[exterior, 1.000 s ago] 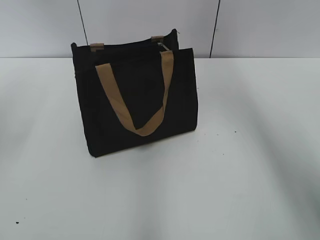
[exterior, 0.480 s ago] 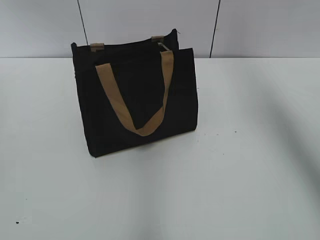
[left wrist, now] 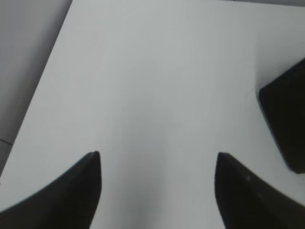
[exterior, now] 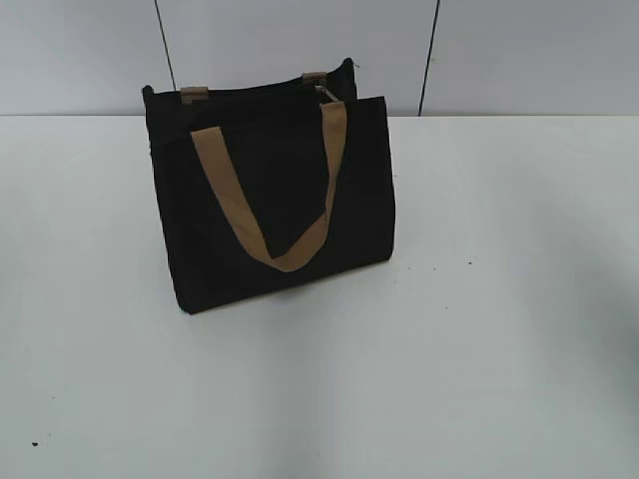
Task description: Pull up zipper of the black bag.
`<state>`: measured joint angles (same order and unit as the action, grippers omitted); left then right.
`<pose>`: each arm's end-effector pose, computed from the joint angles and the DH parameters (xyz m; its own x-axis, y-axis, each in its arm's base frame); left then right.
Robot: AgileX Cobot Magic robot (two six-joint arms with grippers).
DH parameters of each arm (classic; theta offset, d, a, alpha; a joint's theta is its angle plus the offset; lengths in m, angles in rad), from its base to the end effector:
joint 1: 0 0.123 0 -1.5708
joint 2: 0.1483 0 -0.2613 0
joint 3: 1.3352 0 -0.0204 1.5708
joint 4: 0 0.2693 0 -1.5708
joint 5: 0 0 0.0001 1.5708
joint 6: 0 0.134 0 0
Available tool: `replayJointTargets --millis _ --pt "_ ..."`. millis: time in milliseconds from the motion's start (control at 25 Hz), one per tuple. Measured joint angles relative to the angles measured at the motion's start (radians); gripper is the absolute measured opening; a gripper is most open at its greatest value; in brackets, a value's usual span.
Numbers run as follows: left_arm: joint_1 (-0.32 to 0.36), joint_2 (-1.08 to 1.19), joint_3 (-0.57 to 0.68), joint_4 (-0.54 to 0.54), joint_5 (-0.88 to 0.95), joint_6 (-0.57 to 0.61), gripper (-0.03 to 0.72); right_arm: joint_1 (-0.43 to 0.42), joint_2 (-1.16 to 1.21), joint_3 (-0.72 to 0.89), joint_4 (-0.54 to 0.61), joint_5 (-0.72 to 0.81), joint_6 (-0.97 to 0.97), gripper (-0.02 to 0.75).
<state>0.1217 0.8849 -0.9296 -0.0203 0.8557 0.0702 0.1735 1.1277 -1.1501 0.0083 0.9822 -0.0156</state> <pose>0.2294 0.0260 0.3143 -0.6624 -0.0237 -0.7488 -0.0724 0.9968 0.0325 0.2713 0.0485 0.3201 -0.7524 -0.1430 -0.6429 -0.1853 0.9827 -0.0018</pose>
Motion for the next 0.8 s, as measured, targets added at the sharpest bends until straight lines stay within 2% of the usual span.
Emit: replayJointTargets --millis 240,400,680,800 --pt "-0.003 -0.228 0.138 -0.016 0.079 0.000 0.566 0.000 -0.199 0.273 0.009 -0.038 0.002 0.503" --pt "-0.003 -0.364 0.243 -0.078 0.119 0.000 0.566 0.000 -0.333 0.396 0.024 -0.032 0.010 0.503" --pt "-0.004 -0.530 0.385 -0.096 0.214 0.005 0.566 0.000 -0.511 0.559 0.047 0.027 0.016 0.503" --pt "-0.004 -0.597 0.395 -0.096 0.214 0.020 0.566 0.000 -0.567 0.604 0.047 0.059 0.016 0.503"
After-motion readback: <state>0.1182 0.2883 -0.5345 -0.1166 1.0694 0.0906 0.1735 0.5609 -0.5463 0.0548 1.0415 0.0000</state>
